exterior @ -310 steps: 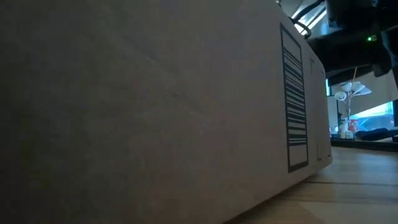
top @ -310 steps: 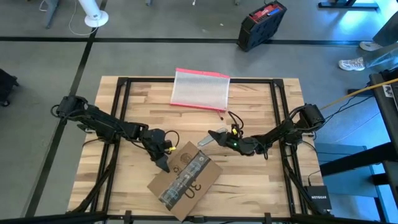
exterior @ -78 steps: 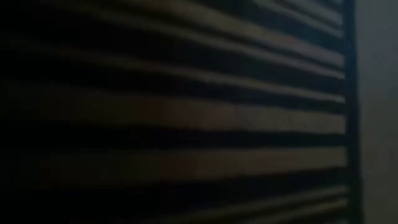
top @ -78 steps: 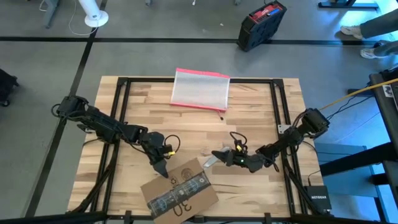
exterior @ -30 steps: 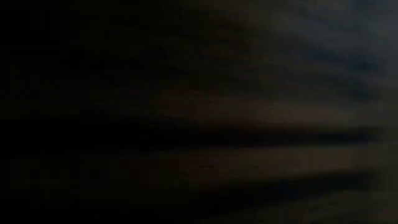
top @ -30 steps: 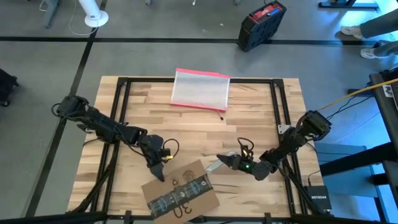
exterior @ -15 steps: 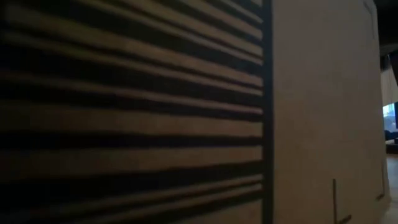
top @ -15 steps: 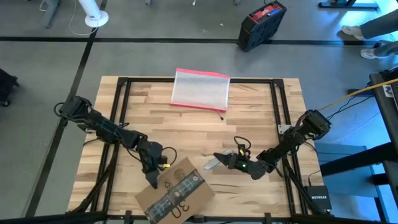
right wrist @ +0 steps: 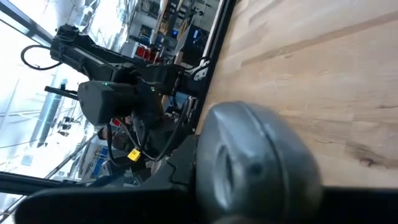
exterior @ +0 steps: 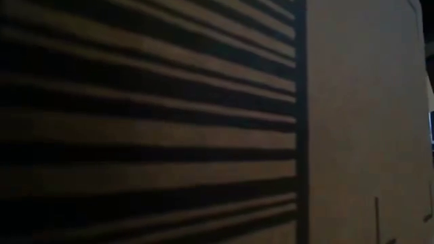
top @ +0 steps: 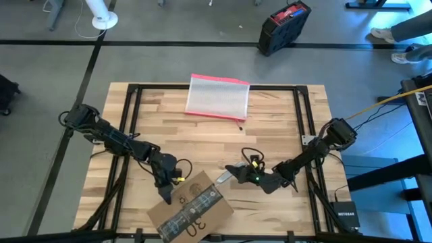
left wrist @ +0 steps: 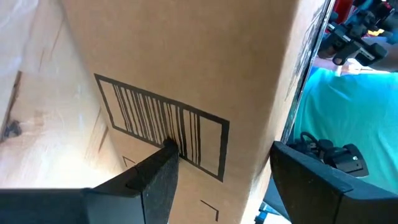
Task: Unpack boxes
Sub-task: Open the cardboard box using the gray cutter
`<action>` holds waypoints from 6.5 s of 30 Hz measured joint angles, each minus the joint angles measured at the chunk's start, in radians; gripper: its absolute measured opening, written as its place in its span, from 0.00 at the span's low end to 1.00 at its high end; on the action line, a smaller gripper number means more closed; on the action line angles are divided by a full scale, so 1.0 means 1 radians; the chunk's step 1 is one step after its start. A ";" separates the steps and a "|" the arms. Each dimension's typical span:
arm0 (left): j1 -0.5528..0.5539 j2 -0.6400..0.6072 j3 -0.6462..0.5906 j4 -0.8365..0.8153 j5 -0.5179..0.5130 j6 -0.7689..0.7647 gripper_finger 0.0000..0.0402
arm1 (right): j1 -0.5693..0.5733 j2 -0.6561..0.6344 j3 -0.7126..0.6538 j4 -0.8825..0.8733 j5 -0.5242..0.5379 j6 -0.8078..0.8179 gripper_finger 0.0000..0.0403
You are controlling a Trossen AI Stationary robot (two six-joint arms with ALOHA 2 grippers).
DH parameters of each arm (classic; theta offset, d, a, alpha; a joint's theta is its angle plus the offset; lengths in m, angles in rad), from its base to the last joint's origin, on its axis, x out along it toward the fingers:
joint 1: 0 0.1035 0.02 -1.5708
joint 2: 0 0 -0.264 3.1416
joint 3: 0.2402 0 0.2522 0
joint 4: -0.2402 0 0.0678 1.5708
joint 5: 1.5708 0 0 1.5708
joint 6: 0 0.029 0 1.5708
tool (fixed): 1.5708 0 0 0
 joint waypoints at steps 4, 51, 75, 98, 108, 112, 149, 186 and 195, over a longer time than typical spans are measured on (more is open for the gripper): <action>0.000 0.000 0.001 -0.001 -0.002 0.003 0.59 | 0.000 0.000 0.000 -0.004 -0.007 0.000 0.16; 0.002 0.000 0.006 0.039 -0.022 -0.007 0.59 | 0.158 0.000 -0.003 -0.027 0.048 0.031 0.16; 0.003 -0.001 0.004 0.044 -0.020 -0.020 0.59 | 0.180 0.002 -0.001 -0.036 0.083 0.048 0.16; 0.111 -0.002 0.002 -0.054 0.002 0.072 0.59 | -0.181 0.000 0.000 0.042 -0.393 -0.178 0.16; 0.161 -0.030 0.002 -0.091 -0.018 0.130 0.59 | -0.293 -0.001 0.002 0.044 -0.504 -0.238 0.16; 0.173 -0.031 0.005 -0.124 -0.001 0.159 0.59 | -0.341 -0.001 0.002 0.044 -0.554 -0.260 0.16; 0.233 -0.028 0.002 -0.119 0.044 0.229 0.59 | -0.635 0.000 -0.001 0.082 -0.873 -0.430 0.16; 0.195 -0.131 0.002 -0.126 -0.009 0.224 0.59 | -0.555 0.003 -0.005 0.098 -0.785 -0.279 0.16; 0.195 -0.131 0.002 -0.122 -0.044 0.237 0.59 | -0.554 0.002 -0.084 0.185 -0.710 -0.176 0.16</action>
